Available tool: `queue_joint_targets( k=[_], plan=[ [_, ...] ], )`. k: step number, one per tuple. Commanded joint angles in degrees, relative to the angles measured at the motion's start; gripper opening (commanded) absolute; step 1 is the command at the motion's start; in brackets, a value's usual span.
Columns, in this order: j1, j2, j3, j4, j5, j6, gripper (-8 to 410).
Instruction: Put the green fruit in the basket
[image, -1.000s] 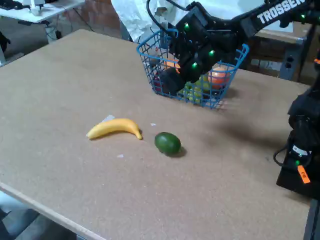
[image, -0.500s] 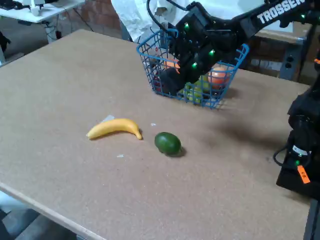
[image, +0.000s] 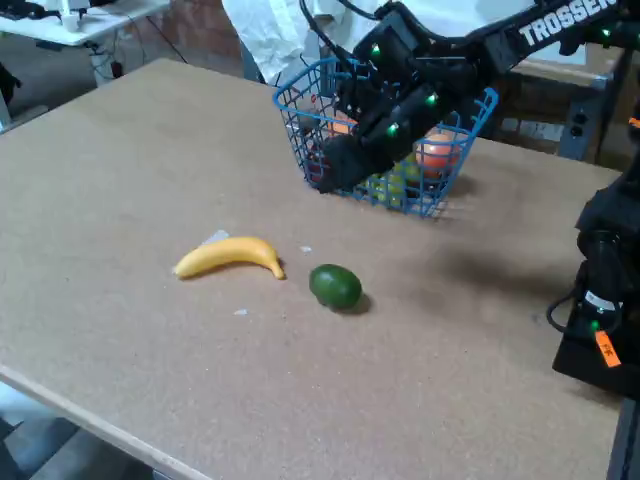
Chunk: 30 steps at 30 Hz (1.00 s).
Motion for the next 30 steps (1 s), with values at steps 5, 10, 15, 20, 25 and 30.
queue_joint_targets(
  k=[5, 10, 15, 20, 25, 30],
  plan=[
    [0.4, 0.0, 0.0, -6.9, -3.8, -0.2, 220],
    [0.9, 0.0, 0.0, -12.8, -3.7, 0.2, 220],
    [3.0, 0.0, 0.0, -14.6, -1.7, 1.4, 220],
    [5.9, 0.0, 0.0, -14.0, 1.4, 1.4, 220],
    [6.9, 0.1, 0.0, -14.3, 1.4, 3.1, 220],
    [7.3, 0.1, 0.0, -15.2, 1.3, 4.6, 227]
  ],
)
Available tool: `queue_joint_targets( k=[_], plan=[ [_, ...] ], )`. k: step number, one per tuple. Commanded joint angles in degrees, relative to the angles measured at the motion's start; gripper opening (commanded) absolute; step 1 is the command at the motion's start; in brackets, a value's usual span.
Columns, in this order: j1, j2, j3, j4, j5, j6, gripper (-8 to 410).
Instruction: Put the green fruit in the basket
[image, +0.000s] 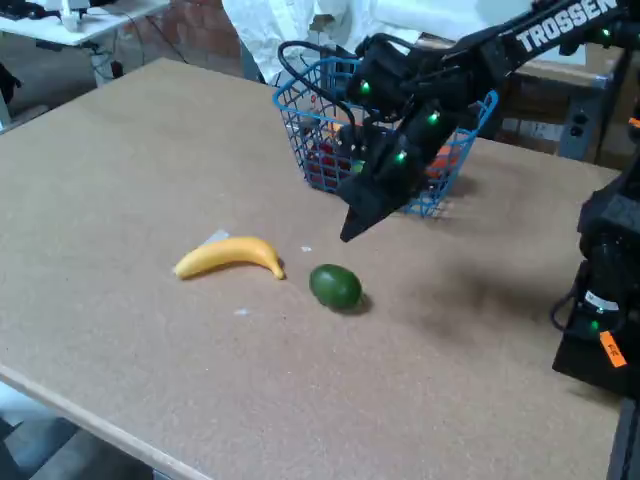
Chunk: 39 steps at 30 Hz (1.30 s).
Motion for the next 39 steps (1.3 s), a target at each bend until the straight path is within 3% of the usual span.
queue_joint_targets(
  k=[1, 17, 20, 26, 29, 39],
  plan=[
    [0.2, 0.0, 0.0, -0.7, -0.1, 2.0, 230],
    [0.3, 0.0, 0.0, -1.4, -0.1, 7.3, 236],
    [0.3, 0.0, 0.0, -1.6, -0.2, 5.6, 268],
    [0.3, 0.0, 0.0, -2.0, 1.7, 3.9, 406],
    [0.3, 0.0, 0.0, -3.0, 2.9, 3.1, 387],
    [0.5, 1.7, 0.0, -4.5, 7.0, 0.9, 400]
  ],
)
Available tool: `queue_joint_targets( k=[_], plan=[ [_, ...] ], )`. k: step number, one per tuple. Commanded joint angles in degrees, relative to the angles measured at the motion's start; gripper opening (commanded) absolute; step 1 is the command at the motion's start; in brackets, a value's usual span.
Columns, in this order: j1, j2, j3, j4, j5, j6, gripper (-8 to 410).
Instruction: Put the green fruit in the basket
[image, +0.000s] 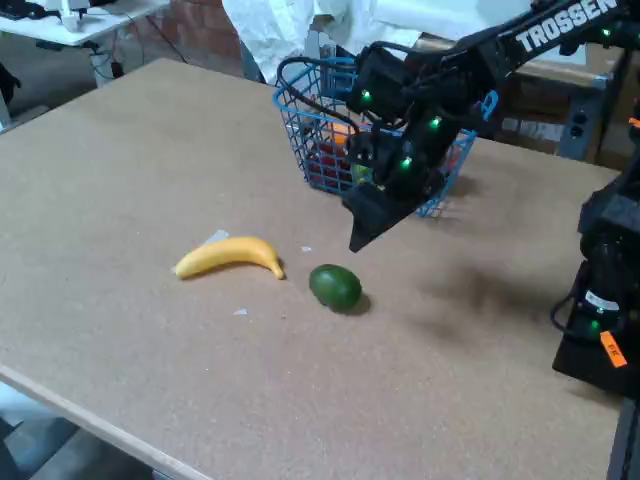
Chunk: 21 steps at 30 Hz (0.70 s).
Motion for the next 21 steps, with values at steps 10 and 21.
queue_joint_targets(
  k=[10, 21],
  plan=[
    [0.3, 7.3, 0.0, 7.3, 0.5, -1.2, 401],
    [0.4, 14.6, 2.3, 12.2, 0.4, -2.4, 401]
  ],
)
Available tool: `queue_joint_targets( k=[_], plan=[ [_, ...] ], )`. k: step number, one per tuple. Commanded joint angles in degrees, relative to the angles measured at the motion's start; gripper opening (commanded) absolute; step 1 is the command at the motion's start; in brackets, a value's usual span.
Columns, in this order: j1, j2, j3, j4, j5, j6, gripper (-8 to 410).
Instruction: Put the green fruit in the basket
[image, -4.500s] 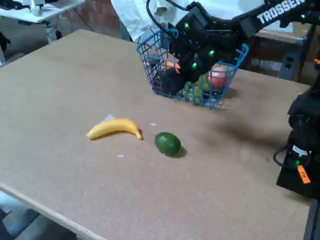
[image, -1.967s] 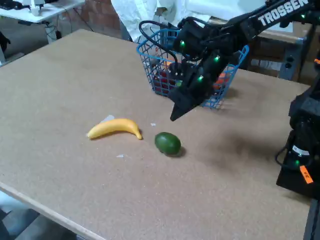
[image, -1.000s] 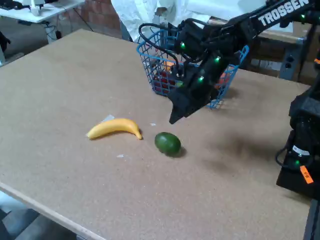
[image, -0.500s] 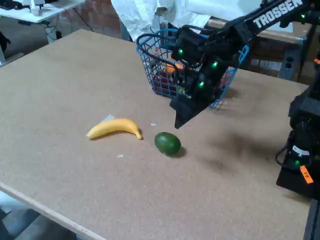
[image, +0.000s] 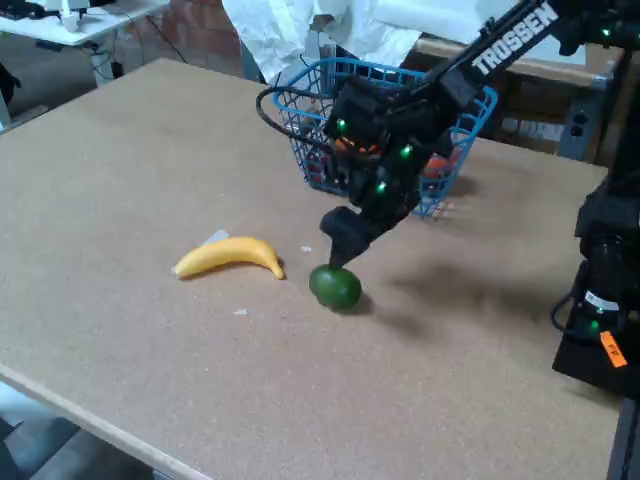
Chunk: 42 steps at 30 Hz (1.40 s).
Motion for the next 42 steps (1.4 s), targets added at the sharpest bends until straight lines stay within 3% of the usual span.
queue_joint_targets(
  k=[1, 12, 23, 28, 32, 42],
  plan=[
    [0.0, 3.5, 1.9, 0.4, -0.1, -1.1, 401],
    [0.5, 13.1, 7.3, 1.5, -1.8, -1.4, 401],
    [1.3, 14.0, 7.2, 0.5, -2.8, -1.3, 400],
    [1.3, 14.1, 7.1, -1.8, -2.3, -1.3, 400],
    [1.3, 14.1, 7.1, -1.8, 1.5, -1.4, 400],
    [1.3, 14.1, 7.1, -0.7, 1.9, -1.4, 394]
  ],
)
